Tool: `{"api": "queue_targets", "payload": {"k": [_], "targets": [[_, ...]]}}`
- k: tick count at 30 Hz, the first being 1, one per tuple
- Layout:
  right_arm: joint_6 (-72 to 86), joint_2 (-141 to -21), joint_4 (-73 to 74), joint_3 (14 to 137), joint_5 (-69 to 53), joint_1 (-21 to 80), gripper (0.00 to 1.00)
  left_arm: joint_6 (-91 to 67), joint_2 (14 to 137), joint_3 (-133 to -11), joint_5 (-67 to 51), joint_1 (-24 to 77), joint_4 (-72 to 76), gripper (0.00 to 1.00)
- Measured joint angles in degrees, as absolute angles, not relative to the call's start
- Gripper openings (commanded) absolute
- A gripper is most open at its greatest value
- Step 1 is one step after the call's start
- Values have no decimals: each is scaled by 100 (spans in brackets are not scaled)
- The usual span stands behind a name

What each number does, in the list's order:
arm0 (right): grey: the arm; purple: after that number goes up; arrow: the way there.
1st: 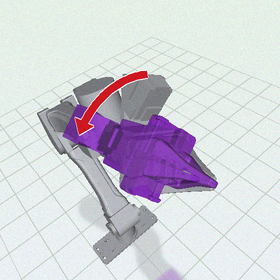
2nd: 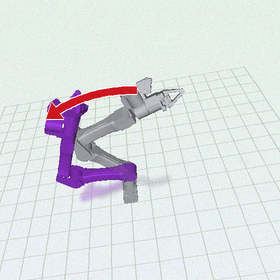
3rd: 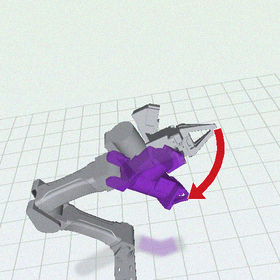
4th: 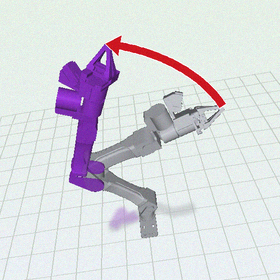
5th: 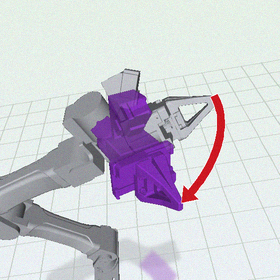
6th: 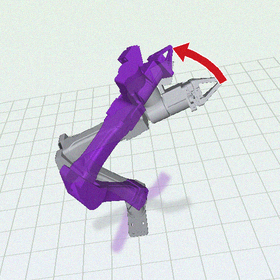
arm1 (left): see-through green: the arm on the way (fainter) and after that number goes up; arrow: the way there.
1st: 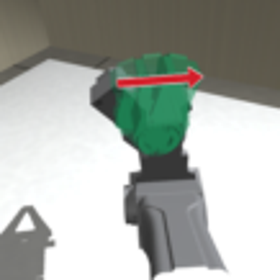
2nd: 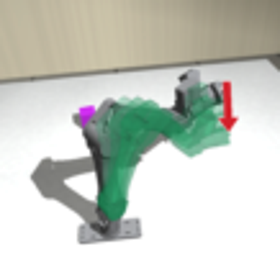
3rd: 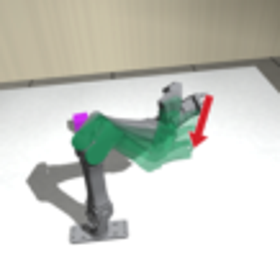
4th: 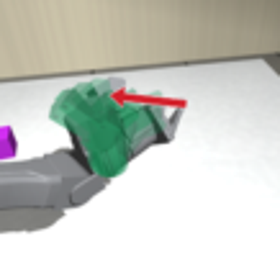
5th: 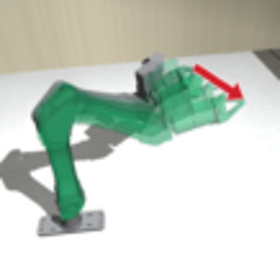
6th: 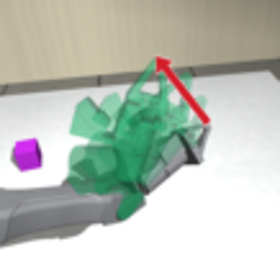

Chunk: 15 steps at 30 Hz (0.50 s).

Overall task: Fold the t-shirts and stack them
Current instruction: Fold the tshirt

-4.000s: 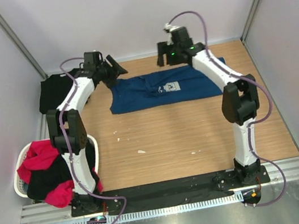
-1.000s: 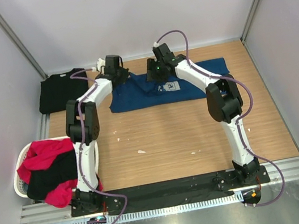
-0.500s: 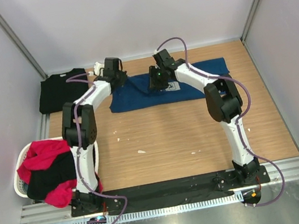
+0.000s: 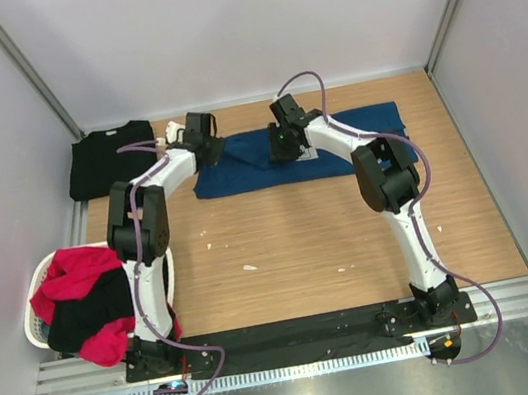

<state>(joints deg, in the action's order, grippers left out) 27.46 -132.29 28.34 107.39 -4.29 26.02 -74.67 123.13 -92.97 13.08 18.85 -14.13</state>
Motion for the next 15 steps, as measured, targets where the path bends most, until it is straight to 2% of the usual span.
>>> {"api": "queue_targets", "payload": {"k": [7, 10, 12, 14, 15], "targets": [[2626, -13380, 2908, 11010, -287, 2552, 39, -7459, 12197, -9019, 1435, 1900, -1662, 0], [2545, -13386, 3022, 11109, -287, 2517, 43, -7432, 12197, -9008, 1494, 1914, -1754, 7], [2438, -13386, 3153, 11238, -311, 2473, 49, -7345, 12197, -9006, 1553, 1925, -1809, 13], [2294, -13386, 3242, 11373, -390, 2418, 55, -7242, 12197, -9011, 1632, 1940, -1874, 30], [2211, -13384, 3282, 11454, -447, 2383, 61, -7185, 12197, -9015, 1662, 1940, -1918, 40]]}}
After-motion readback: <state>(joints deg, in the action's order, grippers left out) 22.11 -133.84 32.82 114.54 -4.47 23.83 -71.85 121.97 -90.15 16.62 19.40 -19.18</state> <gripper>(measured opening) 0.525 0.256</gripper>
